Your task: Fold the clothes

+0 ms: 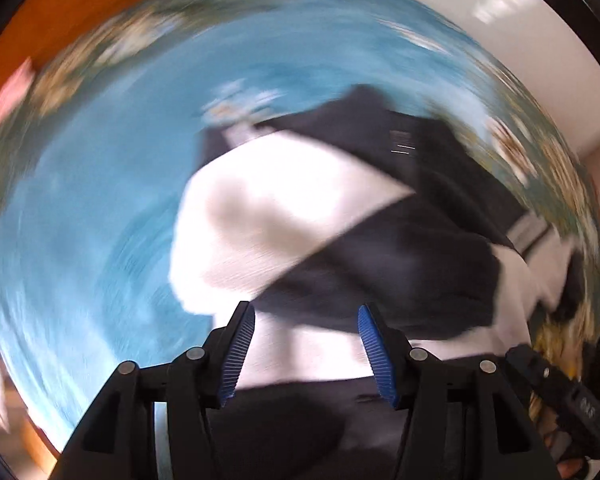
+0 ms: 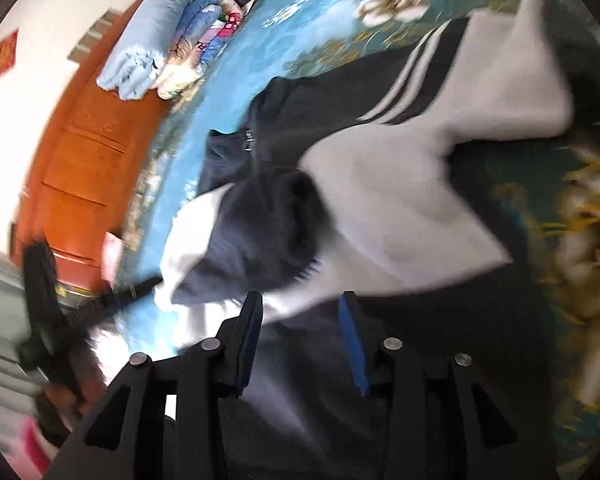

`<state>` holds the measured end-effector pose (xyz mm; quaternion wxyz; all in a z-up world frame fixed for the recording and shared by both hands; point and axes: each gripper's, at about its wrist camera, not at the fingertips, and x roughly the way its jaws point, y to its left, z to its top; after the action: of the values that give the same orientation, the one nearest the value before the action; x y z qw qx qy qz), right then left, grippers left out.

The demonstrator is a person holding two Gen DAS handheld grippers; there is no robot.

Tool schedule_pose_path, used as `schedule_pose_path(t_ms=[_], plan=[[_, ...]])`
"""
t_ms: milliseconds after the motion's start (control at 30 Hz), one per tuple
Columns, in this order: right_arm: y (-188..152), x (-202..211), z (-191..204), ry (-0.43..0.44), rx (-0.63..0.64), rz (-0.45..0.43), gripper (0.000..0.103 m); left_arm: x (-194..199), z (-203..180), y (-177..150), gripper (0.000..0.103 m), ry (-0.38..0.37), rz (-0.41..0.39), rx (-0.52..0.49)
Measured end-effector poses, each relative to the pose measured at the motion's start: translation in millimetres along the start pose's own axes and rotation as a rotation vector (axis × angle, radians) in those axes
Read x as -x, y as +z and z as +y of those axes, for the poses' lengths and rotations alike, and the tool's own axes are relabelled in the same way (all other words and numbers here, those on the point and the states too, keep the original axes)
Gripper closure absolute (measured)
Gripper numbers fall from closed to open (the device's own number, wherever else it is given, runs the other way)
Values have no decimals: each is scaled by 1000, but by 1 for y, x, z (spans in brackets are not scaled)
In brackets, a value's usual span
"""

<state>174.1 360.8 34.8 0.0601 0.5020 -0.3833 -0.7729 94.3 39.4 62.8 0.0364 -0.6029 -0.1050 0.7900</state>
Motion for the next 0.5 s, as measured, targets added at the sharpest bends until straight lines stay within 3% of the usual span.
schedule_pose_path(t_ms=[133, 300, 367, 400, 500], plan=[[19, -38, -6, 26, -96, 13, 54, -4, 46, -13, 45, -7, 19, 129], [33, -58, -13, 45, -224, 15, 54, -5, 74, -22, 45, -33, 16, 211], [38, -57, 2, 52, -179, 20, 64, -5, 76, -21, 45, -45, 12, 224], [41, -55, 11, 42, -147, 25, 83, -5, 76, -20, 45, -50, 9, 227], [55, -40, 46, 6, 19, 5, 85, -4, 73, -15, 45, -52, 0, 210]])
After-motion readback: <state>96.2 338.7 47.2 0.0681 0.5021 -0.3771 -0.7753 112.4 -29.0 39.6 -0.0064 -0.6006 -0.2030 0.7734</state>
